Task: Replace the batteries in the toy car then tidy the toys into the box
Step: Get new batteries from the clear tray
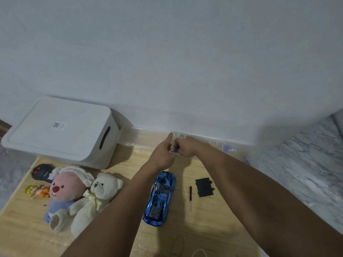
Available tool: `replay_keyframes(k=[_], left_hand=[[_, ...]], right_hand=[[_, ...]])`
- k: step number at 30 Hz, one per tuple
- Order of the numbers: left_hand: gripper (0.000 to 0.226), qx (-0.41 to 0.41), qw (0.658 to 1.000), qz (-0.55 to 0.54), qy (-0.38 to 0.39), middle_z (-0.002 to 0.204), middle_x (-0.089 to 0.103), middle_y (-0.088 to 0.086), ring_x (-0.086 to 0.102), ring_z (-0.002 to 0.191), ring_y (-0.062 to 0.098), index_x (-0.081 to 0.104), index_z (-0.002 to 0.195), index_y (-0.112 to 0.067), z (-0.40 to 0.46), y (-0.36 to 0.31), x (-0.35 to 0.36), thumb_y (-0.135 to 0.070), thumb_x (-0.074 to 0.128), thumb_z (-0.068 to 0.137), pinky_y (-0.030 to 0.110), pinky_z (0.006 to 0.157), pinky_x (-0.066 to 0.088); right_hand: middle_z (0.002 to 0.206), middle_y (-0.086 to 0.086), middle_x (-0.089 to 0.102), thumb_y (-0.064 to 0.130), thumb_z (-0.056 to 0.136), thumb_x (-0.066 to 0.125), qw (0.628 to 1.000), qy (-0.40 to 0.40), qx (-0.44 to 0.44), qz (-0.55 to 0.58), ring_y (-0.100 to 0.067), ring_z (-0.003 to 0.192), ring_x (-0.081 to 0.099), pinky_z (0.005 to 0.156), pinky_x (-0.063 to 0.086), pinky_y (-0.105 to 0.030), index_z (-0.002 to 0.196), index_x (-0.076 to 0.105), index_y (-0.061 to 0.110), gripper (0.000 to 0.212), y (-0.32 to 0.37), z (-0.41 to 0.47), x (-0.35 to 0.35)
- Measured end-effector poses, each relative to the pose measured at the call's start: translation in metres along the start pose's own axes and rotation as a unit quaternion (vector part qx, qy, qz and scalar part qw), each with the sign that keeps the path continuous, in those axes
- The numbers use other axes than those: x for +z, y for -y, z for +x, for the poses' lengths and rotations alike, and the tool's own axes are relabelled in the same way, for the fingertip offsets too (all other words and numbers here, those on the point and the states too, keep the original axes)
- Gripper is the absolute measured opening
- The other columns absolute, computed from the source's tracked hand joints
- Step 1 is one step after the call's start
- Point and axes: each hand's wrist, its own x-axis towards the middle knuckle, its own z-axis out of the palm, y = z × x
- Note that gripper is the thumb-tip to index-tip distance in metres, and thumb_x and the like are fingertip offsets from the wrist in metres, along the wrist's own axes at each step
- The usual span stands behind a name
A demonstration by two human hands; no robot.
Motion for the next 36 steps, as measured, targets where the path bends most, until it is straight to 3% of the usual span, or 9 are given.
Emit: replay_keyframes(k=[5, 9, 14, 20, 23, 26, 29, 32, 36], left_hand=[[0.082, 0.005, 1.000, 0.000, 0.005, 0.144, 0.047, 0.014, 0.046, 0.130, 0.024, 0.015, 0.155, -0.023, 0.002, 0.002, -0.001, 0.014, 0.038, 0.086, 0.029, 0.083, 0.044], [0.083, 0.000, 1.000, 0.006, 0.011, 0.148, 0.041, 0.016, 0.042, 0.135, 0.024, 0.010, 0.155, -0.024, 0.005, 0.004, 0.001, 0.015, 0.036, 0.086, 0.027, 0.085, 0.043], [0.087, -0.004, 1.000, 0.018, 0.008, 0.154, 0.031, 0.017, 0.033, 0.142, 0.024, 0.005, 0.155, -0.026, 0.007, 0.008, 0.004, 0.014, 0.039, 0.085, 0.031, 0.099, 0.041], [0.088, 0.000, 1.000, 0.026, 0.005, 0.157, 0.028, 0.012, 0.036, 0.140, 0.021, 0.004, 0.155, -0.029, 0.006, 0.012, 0.007, 0.012, 0.041, 0.086, 0.033, 0.090, 0.047], [0.086, 0.001, 1.000, 0.030, -0.001, 0.151, 0.038, 0.010, 0.055, 0.113, 0.014, 0.007, 0.155, -0.029, 0.005, 0.010, 0.008, 0.011, 0.043, 0.087, 0.036, 0.085, 0.049], [0.087, -0.005, 0.999, 0.036, -0.004, 0.138, 0.048, 0.010, 0.042, 0.069, 0.000, 0.009, 0.155, -0.031, 0.006, 0.010, 0.009, 0.010, 0.044, 0.087, 0.044, 0.087, 0.051], [0.089, -0.003, 0.999, 0.042, -0.003, 0.131, 0.048, 0.006, 0.046, 0.074, 0.001, 0.007, 0.155, -0.032, 0.005, 0.009, 0.009, 0.010, 0.045, 0.087, 0.043, 0.087, 0.052], [0.088, 0.005, 0.999, 0.039, 0.002, 0.150, 0.037, 0.004, 0.056, 0.100, 0.014, 0.007, 0.155, -0.030, 0.003, 0.006, 0.008, 0.010, 0.047, 0.087, 0.038, 0.087, 0.052], [0.088, -0.006, 1.000, 0.028, 0.005, 0.153, 0.036, 0.004, 0.046, 0.074, 0.001, 0.009, 0.155, -0.030, 0.008, 0.007, 0.007, 0.010, 0.048, 0.086, 0.046, 0.090, 0.053]], right_hand=[[0.130, -0.012, 0.057, 0.015, 0.100, 0.040, 0.997, 0.049, -0.005, 0.055, -0.027, 0.116, 0.052, 0.088, 0.037, -0.030, 0.128, 0.058, 0.009, 0.033, -0.001, -0.004, -0.004], [0.131, -0.012, 0.054, 0.012, 0.099, 0.041, 0.996, 0.053, 0.002, 0.078, -0.027, 0.114, 0.051, 0.088, 0.039, -0.032, 0.131, 0.053, 0.006, 0.034, -0.002, -0.012, -0.006], [0.086, -0.005, 0.055, 0.010, 0.097, 0.048, 0.997, 0.013, 0.000, 0.078, -0.017, 0.073, 0.047, 0.057, 0.033, -0.024, 0.114, 0.060, -0.002, 0.024, -0.010, -0.021, -0.006], [0.110, -0.017, 0.059, -0.003, 0.090, 0.049, 0.994, -0.078, 0.076, -0.002, -0.028, 0.087, 0.058, 0.072, 0.045, -0.036, 0.110, 0.060, 0.000, 0.022, -0.019, -0.036, 0.006], [0.110, -0.015, 0.057, -0.011, 0.086, 0.050, 0.985, -0.139, 0.093, -0.051, -0.033, 0.093, 0.062, 0.069, 0.044, -0.035, 0.109, 0.058, 0.001, 0.028, -0.027, -0.043, 0.018], [0.108, -0.015, 0.062, -0.011, 0.087, 0.048, 0.976, -0.178, 0.097, -0.083, -0.034, 0.095, 0.064, 0.070, 0.044, -0.036, 0.112, 0.059, 0.002, 0.031, -0.034, -0.046, 0.021], [0.108, -0.015, 0.064, -0.008, 0.089, 0.048, 0.974, -0.179, 0.105, -0.095, -0.033, 0.097, 0.065, 0.074, 0.046, -0.036, 0.111, 0.061, 0.003, 0.028, -0.037, -0.045, 0.021], [0.111, -0.015, 0.064, -0.002, 0.093, 0.048, 0.978, -0.152, 0.123, -0.069, -0.033, 0.099, 0.064, 0.079, 0.048, -0.038, 0.115, 0.058, 0.003, 0.024, -0.039, -0.043, 0.022], [0.110, -0.012, 0.064, 0.002, 0.092, 0.050, 0.977, -0.151, 0.138, -0.064, -0.032, 0.097, 0.064, 0.076, 0.045, -0.035, 0.118, 0.054, 0.009, 0.027, -0.046, -0.040, 0.022]])
